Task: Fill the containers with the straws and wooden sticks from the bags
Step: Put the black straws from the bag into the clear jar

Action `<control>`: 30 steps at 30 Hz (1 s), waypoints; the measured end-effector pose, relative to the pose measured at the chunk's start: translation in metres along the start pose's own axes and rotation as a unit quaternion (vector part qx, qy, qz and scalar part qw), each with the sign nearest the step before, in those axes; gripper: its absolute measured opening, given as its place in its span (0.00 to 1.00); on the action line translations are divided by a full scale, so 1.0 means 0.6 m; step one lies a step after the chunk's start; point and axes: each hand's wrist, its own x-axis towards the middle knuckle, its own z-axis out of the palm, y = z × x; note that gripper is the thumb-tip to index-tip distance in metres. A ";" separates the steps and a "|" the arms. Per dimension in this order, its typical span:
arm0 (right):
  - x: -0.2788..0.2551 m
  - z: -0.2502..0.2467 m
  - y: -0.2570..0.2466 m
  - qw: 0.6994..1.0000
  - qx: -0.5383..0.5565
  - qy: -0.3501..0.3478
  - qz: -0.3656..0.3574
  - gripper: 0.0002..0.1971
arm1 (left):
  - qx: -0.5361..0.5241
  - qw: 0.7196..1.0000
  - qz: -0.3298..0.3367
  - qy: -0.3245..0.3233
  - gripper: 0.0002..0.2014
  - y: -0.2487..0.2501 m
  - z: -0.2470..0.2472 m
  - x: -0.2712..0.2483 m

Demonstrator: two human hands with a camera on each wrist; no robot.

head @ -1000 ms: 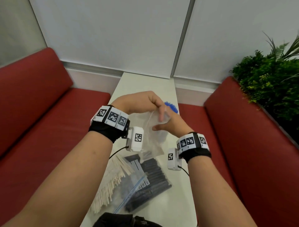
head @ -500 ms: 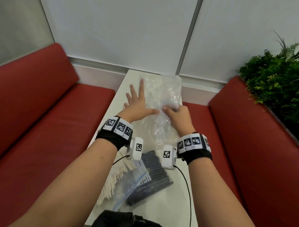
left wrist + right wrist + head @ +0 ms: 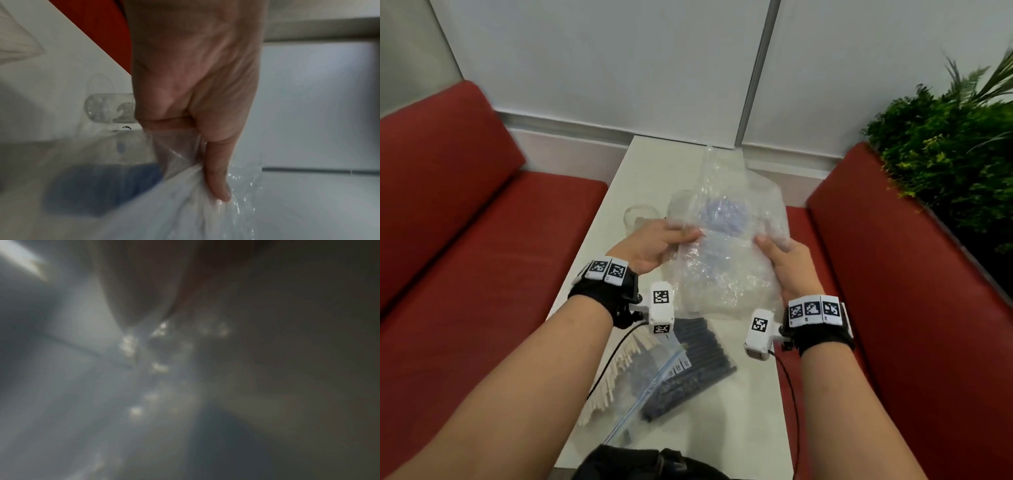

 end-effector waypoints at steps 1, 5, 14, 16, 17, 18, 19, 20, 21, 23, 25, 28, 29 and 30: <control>-0.004 -0.013 0.020 0.999 -0.020 0.027 0.012 0.12 | 0.029 1.000 -0.002 -0.004 0.16 -0.012 0.010 0.001; -0.022 -0.076 0.076 0.982 -0.123 0.139 0.046 0.09 | 0.073 0.992 -0.061 -0.087 0.17 -0.079 0.054 0.015; -0.125 -0.136 0.235 0.842 -0.453 0.180 0.231 0.40 | 0.373 0.900 -0.192 -0.117 0.03 -0.308 0.126 0.032; -0.144 -0.106 0.286 0.827 -0.532 0.052 0.174 0.40 | 0.449 0.860 -0.200 -0.136 0.06 -0.350 0.140 0.030; -0.152 -0.091 0.315 0.821 -0.550 -0.028 0.152 0.38 | 0.450 0.859 -0.204 -0.133 0.08 -0.366 0.144 0.030; -0.161 -0.078 0.344 0.812 -0.557 -0.093 0.151 0.37 | 0.441 0.866 -0.205 -0.119 0.10 -0.379 0.146 0.031; -0.170 -0.070 0.370 0.802 -0.559 -0.132 0.164 0.38 | 0.435 0.874 -0.197 -0.095 0.12 -0.386 0.148 0.032; -0.178 -0.068 0.395 0.795 -0.561 -0.146 0.180 0.39 | 0.439 0.879 -0.175 -0.062 0.13 -0.394 0.148 0.034; -0.185 -0.071 0.416 0.789 -0.565 -0.147 0.192 0.41 | 0.463 0.875 -0.138 -0.029 0.14 -0.399 0.148 0.036; -0.198 -0.084 0.442 0.776 -0.584 -0.139 0.194 0.45 | 0.550 0.834 -0.048 -0.009 0.13 -0.410 0.142 0.037; -0.206 -0.103 0.454 0.756 -0.611 -0.126 0.200 0.49 | 0.664 0.745 -0.033 -0.058 0.19 -0.420 0.135 0.034; -0.211 -0.122 0.457 0.732 -0.633 -0.122 0.221 0.50 | 0.735 0.643 -0.163 -0.138 0.51 -0.431 0.126 0.036; -0.211 -0.122 0.457 0.727 -0.637 -0.125 0.222 0.50 | 0.742 0.624 -0.194 -0.154 0.59 -0.431 0.125 0.037; -0.211 -0.118 0.455 0.723 -0.641 -0.126 0.223 0.51 | 0.744 0.615 -0.209 -0.159 0.63 -0.430 0.128 0.038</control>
